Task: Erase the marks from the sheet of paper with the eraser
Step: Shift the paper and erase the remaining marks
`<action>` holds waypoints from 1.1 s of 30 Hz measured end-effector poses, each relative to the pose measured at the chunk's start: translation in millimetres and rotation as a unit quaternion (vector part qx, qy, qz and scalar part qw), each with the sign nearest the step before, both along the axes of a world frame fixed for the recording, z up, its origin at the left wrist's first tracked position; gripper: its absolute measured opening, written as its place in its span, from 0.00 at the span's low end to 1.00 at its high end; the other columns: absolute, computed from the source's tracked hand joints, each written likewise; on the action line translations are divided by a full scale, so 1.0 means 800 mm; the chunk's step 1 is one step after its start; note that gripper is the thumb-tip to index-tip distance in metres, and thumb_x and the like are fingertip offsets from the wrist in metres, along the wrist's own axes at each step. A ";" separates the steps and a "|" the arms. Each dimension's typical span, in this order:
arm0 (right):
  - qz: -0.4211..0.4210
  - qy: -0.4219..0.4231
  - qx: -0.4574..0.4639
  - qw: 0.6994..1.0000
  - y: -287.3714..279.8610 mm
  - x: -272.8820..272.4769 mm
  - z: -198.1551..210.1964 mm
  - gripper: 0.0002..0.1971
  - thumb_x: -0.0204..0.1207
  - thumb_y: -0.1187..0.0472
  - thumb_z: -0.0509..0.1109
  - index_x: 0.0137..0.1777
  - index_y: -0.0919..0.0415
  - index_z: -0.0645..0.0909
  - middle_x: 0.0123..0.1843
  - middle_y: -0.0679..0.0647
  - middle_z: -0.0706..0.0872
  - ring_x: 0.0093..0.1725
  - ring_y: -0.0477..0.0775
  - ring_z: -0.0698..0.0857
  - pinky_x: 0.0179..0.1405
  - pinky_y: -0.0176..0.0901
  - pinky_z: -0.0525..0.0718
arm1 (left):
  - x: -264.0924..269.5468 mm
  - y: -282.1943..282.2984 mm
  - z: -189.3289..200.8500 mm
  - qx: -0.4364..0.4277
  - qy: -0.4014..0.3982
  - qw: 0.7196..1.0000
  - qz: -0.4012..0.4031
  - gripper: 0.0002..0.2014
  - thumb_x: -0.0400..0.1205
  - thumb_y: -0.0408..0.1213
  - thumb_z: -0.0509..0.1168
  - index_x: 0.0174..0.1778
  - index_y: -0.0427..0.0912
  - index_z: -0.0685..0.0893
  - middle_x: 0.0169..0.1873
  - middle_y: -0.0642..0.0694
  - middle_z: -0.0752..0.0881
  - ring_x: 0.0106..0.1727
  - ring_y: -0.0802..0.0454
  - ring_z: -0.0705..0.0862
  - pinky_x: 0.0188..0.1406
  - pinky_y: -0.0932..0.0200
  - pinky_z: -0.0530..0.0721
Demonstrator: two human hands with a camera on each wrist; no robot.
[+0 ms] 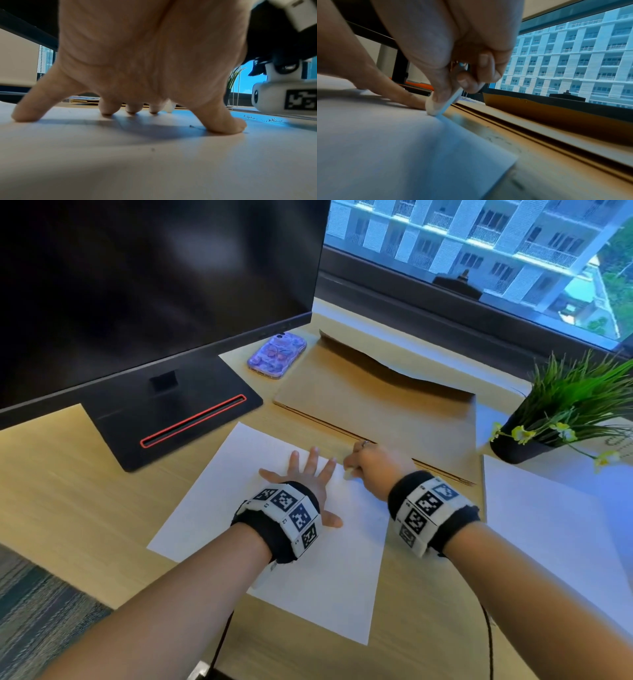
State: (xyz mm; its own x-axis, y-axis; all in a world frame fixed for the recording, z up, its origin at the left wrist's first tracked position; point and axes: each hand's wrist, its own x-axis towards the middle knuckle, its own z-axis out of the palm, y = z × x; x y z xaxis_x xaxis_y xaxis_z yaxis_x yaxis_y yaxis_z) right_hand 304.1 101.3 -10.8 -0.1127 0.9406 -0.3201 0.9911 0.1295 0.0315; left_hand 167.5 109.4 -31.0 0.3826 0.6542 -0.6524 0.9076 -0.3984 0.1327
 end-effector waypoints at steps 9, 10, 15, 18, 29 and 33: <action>-0.011 -0.029 -0.037 0.999 -0.037 0.022 0.000 0.12 0.80 0.63 0.62 0.59 0.50 0.79 0.54 0.48 0.76 0.50 0.52 0.79 0.46 0.42 0.80 | -0.002 0.001 -0.002 -0.007 -0.002 1.000 -0.003 0.53 0.74 0.65 0.64 0.80 0.58 0.31 0.80 0.49 0.28 0.82 0.39 0.34 0.67 0.15 0.53; -0.047 0.006 -0.030 0.998 -0.040 0.029 -0.005 0.11 0.80 0.63 0.63 0.59 0.51 0.80 0.55 0.49 0.79 0.49 0.51 0.79 0.46 0.41 0.78 | -0.004 0.003 -0.002 -0.008 -0.007 1.000 -0.007 0.52 0.75 0.65 0.63 0.80 0.59 0.31 0.80 0.49 0.29 0.82 0.39 0.34 0.67 0.15 0.54; -0.375 0.428 0.049 0.821 -0.058 0.047 -0.019 0.12 0.84 0.57 0.61 0.62 0.62 0.78 0.42 0.57 0.82 0.36 0.51 0.77 0.36 0.41 0.74 | -0.032 0.024 0.016 -0.026 -0.118 0.993 0.011 0.49 0.78 0.58 0.64 0.82 0.54 0.34 0.82 0.45 0.33 0.83 0.39 0.41 0.78 0.32 0.52; -0.460 0.699 -0.030 0.546 -0.070 0.028 -0.014 0.10 0.85 0.60 0.59 0.56 0.67 0.74 0.34 0.57 0.73 0.27 0.52 0.76 0.28 0.42 0.77 | -0.057 0.036 0.022 0.017 -0.061 0.998 -0.007 0.56 0.73 0.56 0.72 0.82 0.54 0.34 0.81 0.46 0.30 0.82 0.39 0.36 0.77 0.31 0.48; -0.364 0.774 -0.283 0.434 -0.094 -0.076 -0.038 0.17 0.85 0.58 0.54 0.66 0.69 0.74 0.53 0.59 0.84 0.51 0.52 0.87 0.55 0.40 0.82 | -0.064 0.035 0.009 -0.002 0.053 0.997 -0.058 0.61 0.71 0.47 0.77 0.81 0.52 0.31 0.81 0.43 0.31 0.81 0.33 0.37 0.77 0.33 0.57; -0.494 0.805 -0.009 0.328 -0.081 -0.038 -0.045 0.12 0.85 0.60 0.58 0.62 0.68 0.72 0.52 0.61 0.84 0.52 0.58 0.86 0.51 0.46 0.86 | -0.069 0.030 0.007 -0.011 0.039 0.998 -0.046 0.60 0.71 0.49 0.76 0.81 0.55 0.32 0.80 0.48 0.29 0.82 0.38 0.34 0.75 0.31 0.57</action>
